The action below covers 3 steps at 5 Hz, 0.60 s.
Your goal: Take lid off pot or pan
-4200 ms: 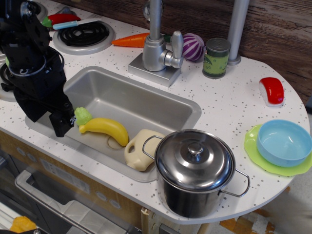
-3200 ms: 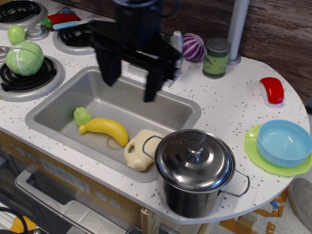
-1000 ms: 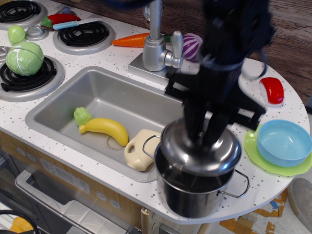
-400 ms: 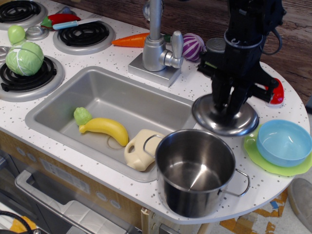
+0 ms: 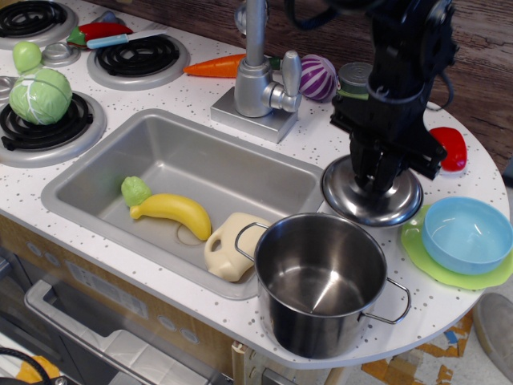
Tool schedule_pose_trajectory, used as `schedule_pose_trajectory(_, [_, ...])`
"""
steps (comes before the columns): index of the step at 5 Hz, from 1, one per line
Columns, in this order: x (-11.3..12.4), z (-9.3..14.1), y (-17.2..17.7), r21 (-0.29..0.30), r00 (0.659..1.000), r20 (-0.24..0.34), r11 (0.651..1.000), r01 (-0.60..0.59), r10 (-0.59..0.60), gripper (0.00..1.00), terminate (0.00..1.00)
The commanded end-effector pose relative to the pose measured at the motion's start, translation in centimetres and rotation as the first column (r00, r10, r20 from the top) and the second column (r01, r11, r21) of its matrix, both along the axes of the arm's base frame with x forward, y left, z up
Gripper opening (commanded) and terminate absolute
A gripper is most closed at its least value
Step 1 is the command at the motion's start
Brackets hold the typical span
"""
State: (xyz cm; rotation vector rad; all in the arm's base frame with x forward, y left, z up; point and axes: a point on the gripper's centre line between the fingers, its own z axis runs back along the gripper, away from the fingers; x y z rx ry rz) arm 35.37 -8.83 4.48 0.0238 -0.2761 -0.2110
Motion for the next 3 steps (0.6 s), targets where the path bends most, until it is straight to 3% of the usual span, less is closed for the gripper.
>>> schedule_pose_trajectory(1, [0.60, 0.45, 0.24, -0.013, 0.998, 0.054, 1.000, 0.021, -0.020, 1.00, 0.00])
schedule_pose_trajectory(2, [0.60, 0.45, 0.24, -0.013, 0.998, 0.054, 1.000, 0.021, -0.020, 1.00, 0.00])
schedule_pose_trajectory(3, [0.60, 0.45, 0.24, -0.013, 0.998, 0.054, 1.000, 0.021, -0.020, 1.00, 1.00])
